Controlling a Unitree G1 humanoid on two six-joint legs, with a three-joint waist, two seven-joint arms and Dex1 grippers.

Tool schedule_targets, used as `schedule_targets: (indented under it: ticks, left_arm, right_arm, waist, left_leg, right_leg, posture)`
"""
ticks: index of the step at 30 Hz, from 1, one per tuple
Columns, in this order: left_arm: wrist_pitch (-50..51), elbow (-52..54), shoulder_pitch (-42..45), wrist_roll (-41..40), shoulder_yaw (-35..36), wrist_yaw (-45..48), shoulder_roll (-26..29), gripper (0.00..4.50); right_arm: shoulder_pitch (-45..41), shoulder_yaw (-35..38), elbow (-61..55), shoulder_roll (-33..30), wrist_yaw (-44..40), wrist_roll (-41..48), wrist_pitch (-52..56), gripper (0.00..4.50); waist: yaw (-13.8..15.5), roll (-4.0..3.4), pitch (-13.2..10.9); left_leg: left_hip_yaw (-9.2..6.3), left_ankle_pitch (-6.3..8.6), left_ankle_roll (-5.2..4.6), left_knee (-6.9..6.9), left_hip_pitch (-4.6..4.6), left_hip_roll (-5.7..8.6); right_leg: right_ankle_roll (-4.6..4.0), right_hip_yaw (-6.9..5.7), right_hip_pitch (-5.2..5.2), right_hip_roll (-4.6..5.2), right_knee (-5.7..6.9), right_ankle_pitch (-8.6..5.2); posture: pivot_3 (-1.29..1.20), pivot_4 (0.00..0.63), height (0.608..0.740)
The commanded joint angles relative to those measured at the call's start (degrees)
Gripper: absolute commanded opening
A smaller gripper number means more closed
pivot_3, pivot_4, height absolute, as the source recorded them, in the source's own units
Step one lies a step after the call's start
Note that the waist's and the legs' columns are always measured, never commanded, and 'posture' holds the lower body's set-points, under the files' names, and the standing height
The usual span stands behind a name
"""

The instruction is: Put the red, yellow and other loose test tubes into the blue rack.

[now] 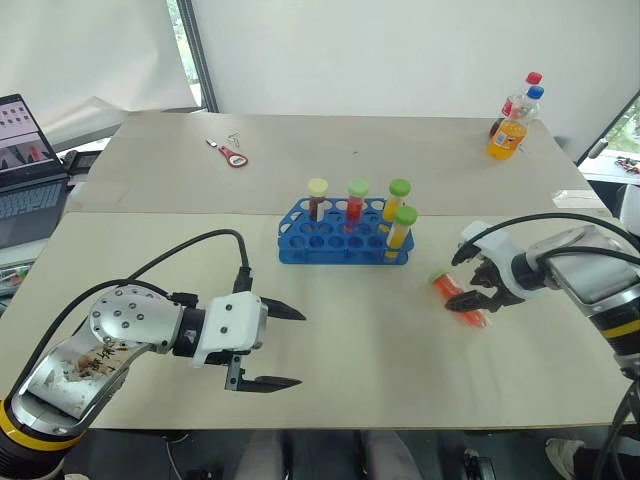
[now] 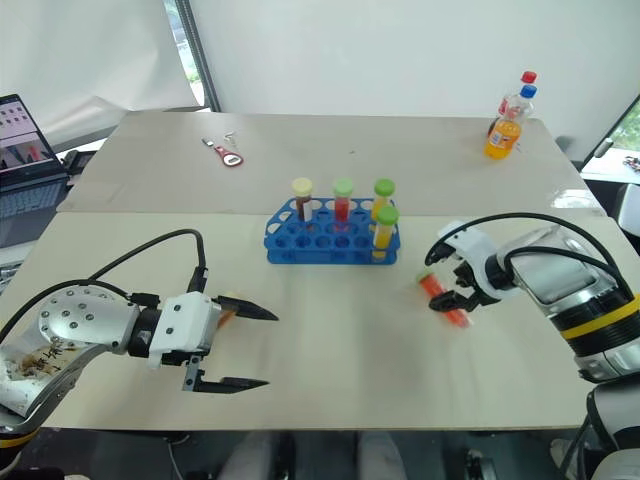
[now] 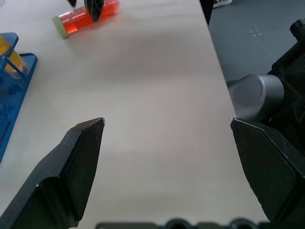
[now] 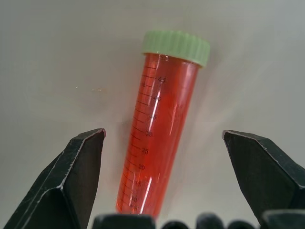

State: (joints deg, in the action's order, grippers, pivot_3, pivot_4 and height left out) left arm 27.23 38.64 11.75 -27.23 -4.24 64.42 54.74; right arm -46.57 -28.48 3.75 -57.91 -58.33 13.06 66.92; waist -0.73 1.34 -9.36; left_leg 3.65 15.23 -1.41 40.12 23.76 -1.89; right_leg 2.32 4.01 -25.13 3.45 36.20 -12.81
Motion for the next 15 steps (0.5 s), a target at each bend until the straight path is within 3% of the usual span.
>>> schedule_targets:
  ticks: [1,7,8,12,15]
  left_arm:
    - [0.89,2.42,0.38,-0.93,0.12,-1.00,-0.24,4.50]
    - [2.14,1.82,0.93,-1.30,0.03,-1.88,-1.18,4.50]
    - [2.35,1.63,0.86,-1.53,0.25,-2.03,-1.32,4.50]
    - [2.78,0.03,0.82,-3.51,2.54,-3.24,-2.56,4.50]
    - [3.76,-1.11,-0.25,-7.10,6.68,-5.33,-4.69,4.50]
  right_arm:
    - [-2.03,-0.36,0.25,-0.34,-2.51,-0.90,-0.05,3.18]
    - [-1.32,0.64,-1.67,-0.96,-3.81,-0.61,1.75,1.13]
    - [-1.22,0.93,-2.10,-1.14,-3.90,-0.42,2.02,0.95]
    - [0.27,3.92,-6.79,-3.17,-4.46,1.13,2.15,0.94]
    - [3.14,10.60,-16.38,-3.47,-4.99,7.13,6.19,0.94]
  waist:
    - [0.03,0.00,0.00]
    - [0.09,0.00,0.00]
    - [0.08,0.00,0.00]
    - [0.15,0.00,0.00]
    - [0.18,0.00,0.00]
  left_leg:
    - [0.00,0.00,0.00,0.00,0.00,0.00]
    - [-0.02,0.00,0.00,0.02,0.00,0.01]
    - [-0.02,0.00,0.00,0.02,0.00,0.00]
    - [-0.04,0.00,0.00,0.01,0.00,0.00]
    - [-0.12,0.00,0.00,0.01,0.02,-0.01]
  right_leg:
    - [0.00,0.00,0.00,0.00,0.00,0.00]
    - [0.00,-0.02,0.01,0.01,0.01,0.00]
    - [0.00,-0.02,0.01,0.00,0.02,0.00]
    - [0.00,-0.02,0.00,0.00,0.03,0.00]
    - [0.01,-0.05,0.00,0.01,0.02,0.00]
  posture:
    - [0.00,0.150,0.733]
    - [0.00,0.150,0.733]
    - [0.00,0.150,0.733]
    - [0.00,0.150,0.733]
    - [0.00,0.150,0.733]
